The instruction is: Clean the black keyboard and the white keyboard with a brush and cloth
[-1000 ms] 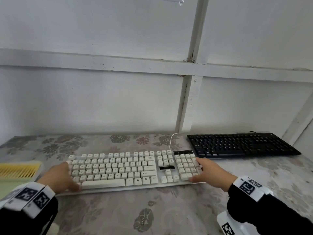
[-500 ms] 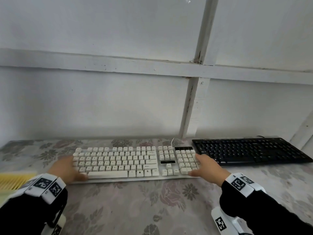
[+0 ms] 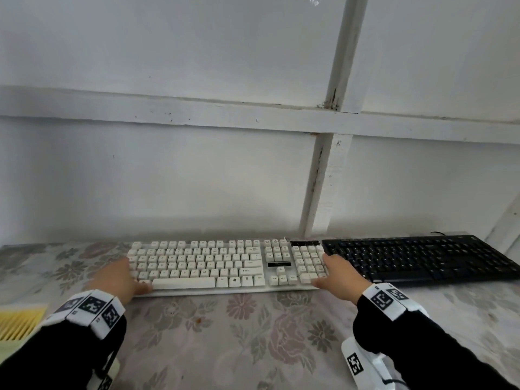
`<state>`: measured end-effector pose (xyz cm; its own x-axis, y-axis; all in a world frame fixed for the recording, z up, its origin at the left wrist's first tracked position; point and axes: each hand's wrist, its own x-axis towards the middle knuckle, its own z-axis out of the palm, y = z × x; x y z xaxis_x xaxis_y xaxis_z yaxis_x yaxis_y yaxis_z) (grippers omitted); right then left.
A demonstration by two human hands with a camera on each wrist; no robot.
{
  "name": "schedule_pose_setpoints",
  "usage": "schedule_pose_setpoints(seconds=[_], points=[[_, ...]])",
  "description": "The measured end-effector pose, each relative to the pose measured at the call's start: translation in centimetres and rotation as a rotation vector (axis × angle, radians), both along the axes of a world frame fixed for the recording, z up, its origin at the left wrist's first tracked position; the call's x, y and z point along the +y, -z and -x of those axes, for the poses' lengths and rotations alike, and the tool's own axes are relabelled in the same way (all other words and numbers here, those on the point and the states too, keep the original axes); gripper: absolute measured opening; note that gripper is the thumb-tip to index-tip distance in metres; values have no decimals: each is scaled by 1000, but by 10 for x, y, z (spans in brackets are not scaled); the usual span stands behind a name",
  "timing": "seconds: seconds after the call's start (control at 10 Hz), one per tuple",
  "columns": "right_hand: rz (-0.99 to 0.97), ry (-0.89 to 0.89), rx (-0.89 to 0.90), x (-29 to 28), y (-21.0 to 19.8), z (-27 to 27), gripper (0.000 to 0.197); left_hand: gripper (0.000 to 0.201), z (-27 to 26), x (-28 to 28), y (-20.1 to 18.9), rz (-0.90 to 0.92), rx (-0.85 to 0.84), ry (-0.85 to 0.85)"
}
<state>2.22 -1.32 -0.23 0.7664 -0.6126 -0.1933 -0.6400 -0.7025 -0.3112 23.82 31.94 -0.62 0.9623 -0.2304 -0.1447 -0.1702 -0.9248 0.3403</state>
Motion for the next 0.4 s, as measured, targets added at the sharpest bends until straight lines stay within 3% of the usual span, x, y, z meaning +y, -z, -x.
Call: schedule_pose_setpoints(seconds=[0.2, 0.4], points=[[20, -3, 10, -2, 0, -5, 52, 72, -2, -6, -1, -23, 10, -2], [15, -41, -62, -3, -6, 0, 34, 67, 6, 4, -3, 98, -20, 38]])
